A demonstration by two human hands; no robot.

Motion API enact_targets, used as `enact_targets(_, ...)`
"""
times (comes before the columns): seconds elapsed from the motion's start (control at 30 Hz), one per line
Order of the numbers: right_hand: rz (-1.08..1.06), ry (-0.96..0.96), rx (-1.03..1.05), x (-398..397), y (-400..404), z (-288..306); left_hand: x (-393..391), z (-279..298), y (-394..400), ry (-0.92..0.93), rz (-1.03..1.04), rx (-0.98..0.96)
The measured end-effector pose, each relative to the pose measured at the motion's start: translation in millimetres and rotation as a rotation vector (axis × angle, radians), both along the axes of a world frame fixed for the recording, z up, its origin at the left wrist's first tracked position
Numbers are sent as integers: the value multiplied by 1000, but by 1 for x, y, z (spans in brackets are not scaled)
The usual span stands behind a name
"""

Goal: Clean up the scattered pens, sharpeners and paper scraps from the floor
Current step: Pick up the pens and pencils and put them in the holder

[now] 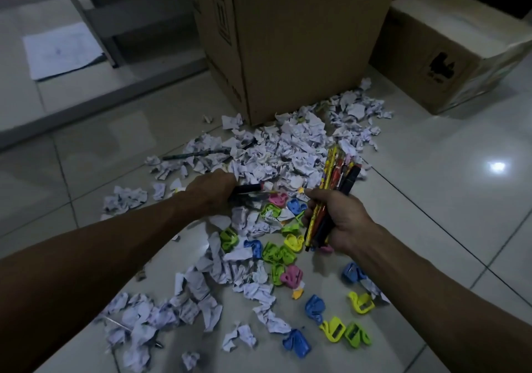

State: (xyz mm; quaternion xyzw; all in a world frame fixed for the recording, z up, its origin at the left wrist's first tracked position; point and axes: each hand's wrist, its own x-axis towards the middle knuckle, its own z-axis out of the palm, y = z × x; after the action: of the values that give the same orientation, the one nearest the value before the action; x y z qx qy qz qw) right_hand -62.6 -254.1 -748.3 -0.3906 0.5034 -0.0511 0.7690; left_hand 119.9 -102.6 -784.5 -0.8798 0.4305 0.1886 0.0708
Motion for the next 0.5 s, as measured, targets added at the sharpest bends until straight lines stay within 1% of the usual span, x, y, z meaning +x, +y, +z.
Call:
enact_targets(0.1,2,-2,5,0,0,1,3,6,1,58,9,-22)
enact_targets(0.23,6,-2,1,-2,-4,0,9,26,-6,189,-26,-185)
enact_targets(0.33,-1,7,33,-5,-6,-1,12,30,-12,256,-37,-302)
enact_targets(0.4,-5,16,54,-6,-6,1,12,29,-16,274,-47,-320)
enact_targets(0.5,-9,17,71,-7,-5,2,9,22,-22,251,-79,-297)
